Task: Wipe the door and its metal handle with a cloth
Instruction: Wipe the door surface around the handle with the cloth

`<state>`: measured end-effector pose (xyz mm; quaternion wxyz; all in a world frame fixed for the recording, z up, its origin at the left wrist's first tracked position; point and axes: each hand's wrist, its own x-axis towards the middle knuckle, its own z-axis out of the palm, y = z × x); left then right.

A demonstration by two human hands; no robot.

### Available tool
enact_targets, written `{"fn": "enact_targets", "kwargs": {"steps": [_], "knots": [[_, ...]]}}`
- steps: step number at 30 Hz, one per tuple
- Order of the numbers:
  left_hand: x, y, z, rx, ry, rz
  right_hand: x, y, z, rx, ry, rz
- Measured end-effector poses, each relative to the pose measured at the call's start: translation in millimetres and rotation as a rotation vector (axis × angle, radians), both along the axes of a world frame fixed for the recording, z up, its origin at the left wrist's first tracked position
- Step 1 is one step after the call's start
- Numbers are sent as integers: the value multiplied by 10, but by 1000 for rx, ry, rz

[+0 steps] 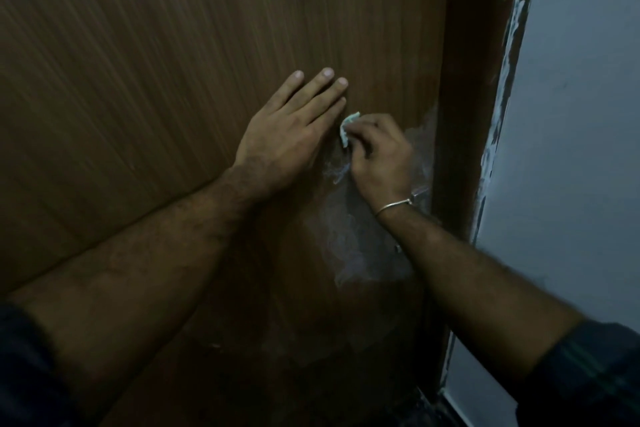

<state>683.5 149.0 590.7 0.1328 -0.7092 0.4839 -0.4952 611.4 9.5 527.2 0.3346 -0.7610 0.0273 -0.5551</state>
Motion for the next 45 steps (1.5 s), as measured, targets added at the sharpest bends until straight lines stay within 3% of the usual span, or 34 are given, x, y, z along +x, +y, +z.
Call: {"fn": "enact_targets", "kwargs": {"steps": [5,9,15,19,25,30,33,36,41,45], "knots": [[-13,154,-117,8,3,33,57,-84,213,188,-35,-60],[-32,196,-198,-49,13,31,31,156,77,25,1,18],[-52,274,-260,-41,31,52,75,13,147,197,-39,-57],[-84,268,-257,-43,45,55,52,271,39,58,-6,41],[-77,303,-256,-28,58,54,46,167,37,188,3,-1],[-70,289,-279,-34,53,54,29,346,-181,50,53,56],[-61,294,-272,-32,46,54,-71,284,-370,167,97,45],[-76,282,-275,-41,44,58,20,190,-220,256,-1,-28],[-90,273,-278,-40,51,48,-26,431,-354,93,68,82],[-83,284,-274,-56,50,41,-27,220,-342,277,53,-7]]}}
